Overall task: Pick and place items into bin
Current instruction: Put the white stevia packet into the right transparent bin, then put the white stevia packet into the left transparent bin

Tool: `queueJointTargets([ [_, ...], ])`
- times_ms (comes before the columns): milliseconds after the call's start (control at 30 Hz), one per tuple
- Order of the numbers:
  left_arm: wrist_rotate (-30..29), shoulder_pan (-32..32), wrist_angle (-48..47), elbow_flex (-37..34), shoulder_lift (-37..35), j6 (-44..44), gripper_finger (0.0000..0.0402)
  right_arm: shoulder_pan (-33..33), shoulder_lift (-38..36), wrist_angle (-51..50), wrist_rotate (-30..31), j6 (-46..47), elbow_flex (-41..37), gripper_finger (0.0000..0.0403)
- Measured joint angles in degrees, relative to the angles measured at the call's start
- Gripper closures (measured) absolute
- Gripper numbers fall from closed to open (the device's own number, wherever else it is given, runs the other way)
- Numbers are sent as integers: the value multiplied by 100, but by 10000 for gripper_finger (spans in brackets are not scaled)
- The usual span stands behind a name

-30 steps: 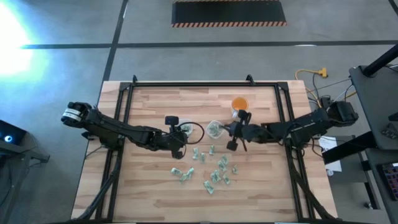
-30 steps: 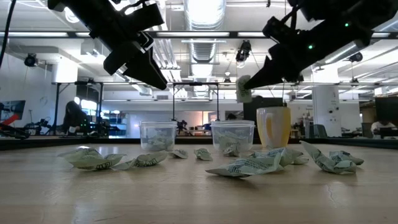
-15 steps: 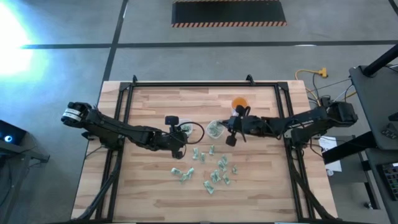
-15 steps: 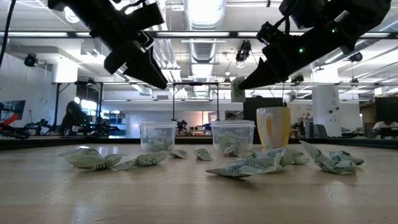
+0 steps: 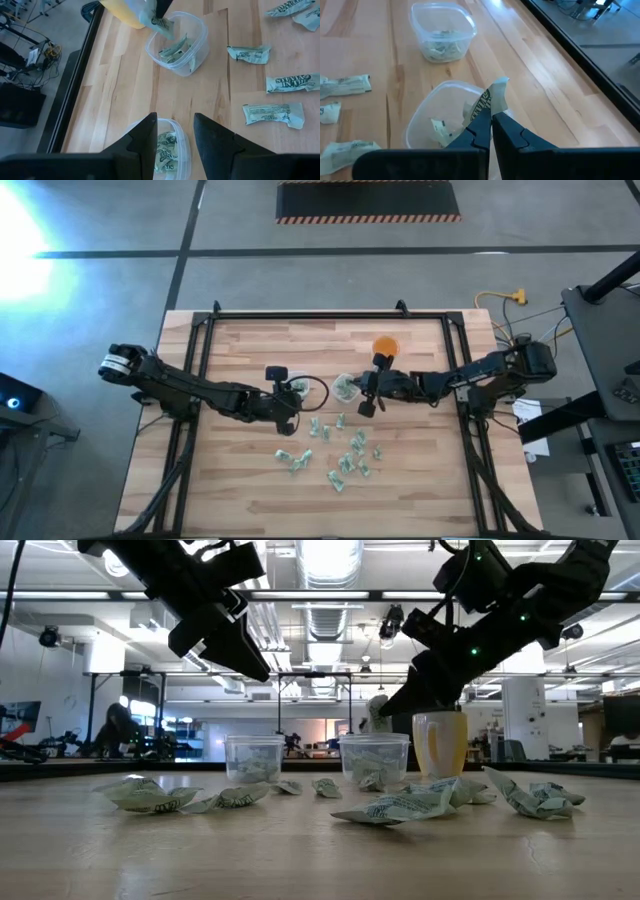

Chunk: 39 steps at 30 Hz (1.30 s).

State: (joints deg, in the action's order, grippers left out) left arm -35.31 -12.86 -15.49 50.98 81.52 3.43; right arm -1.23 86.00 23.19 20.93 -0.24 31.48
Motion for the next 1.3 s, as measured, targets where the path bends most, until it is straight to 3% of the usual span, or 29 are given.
queueJointTargets([
  [167,0,-2,0,0,0,-1,289,6,7,25,-187,-167,2,382],
  [467,0,-2,-2,0,0,-1,289,9,1,224,-36,-250,2,300],
  [667,0,-2,-3,0,0,-1,289,27,-196,615,-25,-635,2,271],
  [767,0,-4,-2,-2,0,-1,289,84,-384,508,-362,-705,2,267],
  [1067,0,-13,-2,-7,-2,3,289,613,-887,-263,-2118,-751,2,266],
  [1167,90,-60,86,-16,-115,134,289,868,-1098,-574,-2220,-751,2,266],
  [1300,675,-83,454,-133,-400,296,289,1131,-1399,-1243,-2228,-525,3,269],
])
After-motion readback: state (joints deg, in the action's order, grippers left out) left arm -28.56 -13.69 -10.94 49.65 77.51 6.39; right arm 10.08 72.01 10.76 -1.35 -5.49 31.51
